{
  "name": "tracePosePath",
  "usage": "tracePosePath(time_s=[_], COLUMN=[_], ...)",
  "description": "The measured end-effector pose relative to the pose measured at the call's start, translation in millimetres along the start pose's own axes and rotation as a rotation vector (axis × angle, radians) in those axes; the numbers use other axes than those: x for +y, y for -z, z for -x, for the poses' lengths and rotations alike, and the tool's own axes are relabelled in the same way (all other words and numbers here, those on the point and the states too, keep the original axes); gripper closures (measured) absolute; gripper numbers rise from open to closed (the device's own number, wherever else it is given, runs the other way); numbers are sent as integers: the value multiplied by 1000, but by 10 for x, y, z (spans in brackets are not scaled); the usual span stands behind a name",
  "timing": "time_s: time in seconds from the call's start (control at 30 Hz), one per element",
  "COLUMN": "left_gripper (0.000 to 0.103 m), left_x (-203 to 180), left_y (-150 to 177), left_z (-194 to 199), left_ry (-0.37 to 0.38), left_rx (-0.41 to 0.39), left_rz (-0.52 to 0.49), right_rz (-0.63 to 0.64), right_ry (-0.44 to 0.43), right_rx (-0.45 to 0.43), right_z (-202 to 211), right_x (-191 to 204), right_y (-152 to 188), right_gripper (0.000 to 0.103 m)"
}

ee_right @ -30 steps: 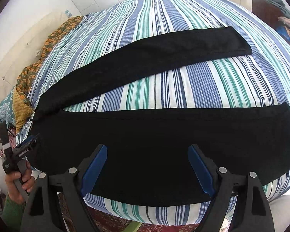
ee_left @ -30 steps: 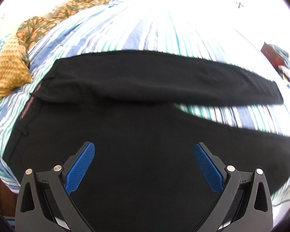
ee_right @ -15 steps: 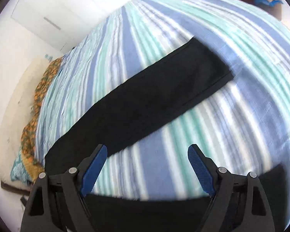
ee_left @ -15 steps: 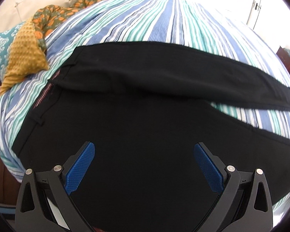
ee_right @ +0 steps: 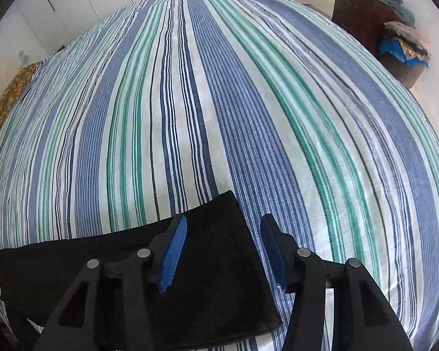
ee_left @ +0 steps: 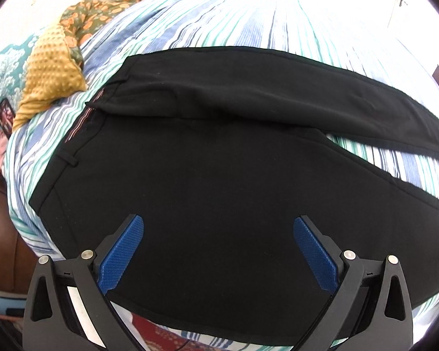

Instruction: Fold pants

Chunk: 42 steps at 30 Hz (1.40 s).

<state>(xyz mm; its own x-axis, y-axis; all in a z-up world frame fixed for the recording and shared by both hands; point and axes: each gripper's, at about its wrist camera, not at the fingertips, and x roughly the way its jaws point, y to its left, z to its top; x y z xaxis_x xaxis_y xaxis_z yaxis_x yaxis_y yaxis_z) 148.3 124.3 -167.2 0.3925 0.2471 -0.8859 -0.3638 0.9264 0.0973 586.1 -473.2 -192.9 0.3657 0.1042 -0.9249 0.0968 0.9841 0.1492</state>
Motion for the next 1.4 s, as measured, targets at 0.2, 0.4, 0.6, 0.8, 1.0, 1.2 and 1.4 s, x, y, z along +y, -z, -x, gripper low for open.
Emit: tracePosePath(time_s=[0.2, 0.4, 0.6, 0.8, 1.0, 1.2, 1.4], left_gripper=[1, 1, 1, 1, 1, 1, 1], left_x=[-56, -118, -205, -205, -138, 1, 83], left_y=[113, 163, 261, 454, 630, 812, 823], left_z=[5, 111, 316, 440, 482, 385, 169], left_ry=[11, 58, 100, 142, 181, 199, 203], left_rx=[15, 6, -22, -32, -66, -51, -11], left_rz=[-17, 2, -27, -10, 32, 66, 114], right_rz=[53, 197, 49, -212, -157, 27, 105], right_ry=[-8, -34, -16, 104, -46, -270, -261], right_rx=[-139, -310, -270, -303, -376, -348, -196], right_z=[331, 1364, 1607, 1947, 2212, 1905, 1173], right_x=[37, 87, -338, -782, -98, 1039, 1321], right_y=[245, 1269, 2538, 3067, 3236, 3675, 3875], right_gripper=[99, 99, 100, 37, 18, 18, 13])
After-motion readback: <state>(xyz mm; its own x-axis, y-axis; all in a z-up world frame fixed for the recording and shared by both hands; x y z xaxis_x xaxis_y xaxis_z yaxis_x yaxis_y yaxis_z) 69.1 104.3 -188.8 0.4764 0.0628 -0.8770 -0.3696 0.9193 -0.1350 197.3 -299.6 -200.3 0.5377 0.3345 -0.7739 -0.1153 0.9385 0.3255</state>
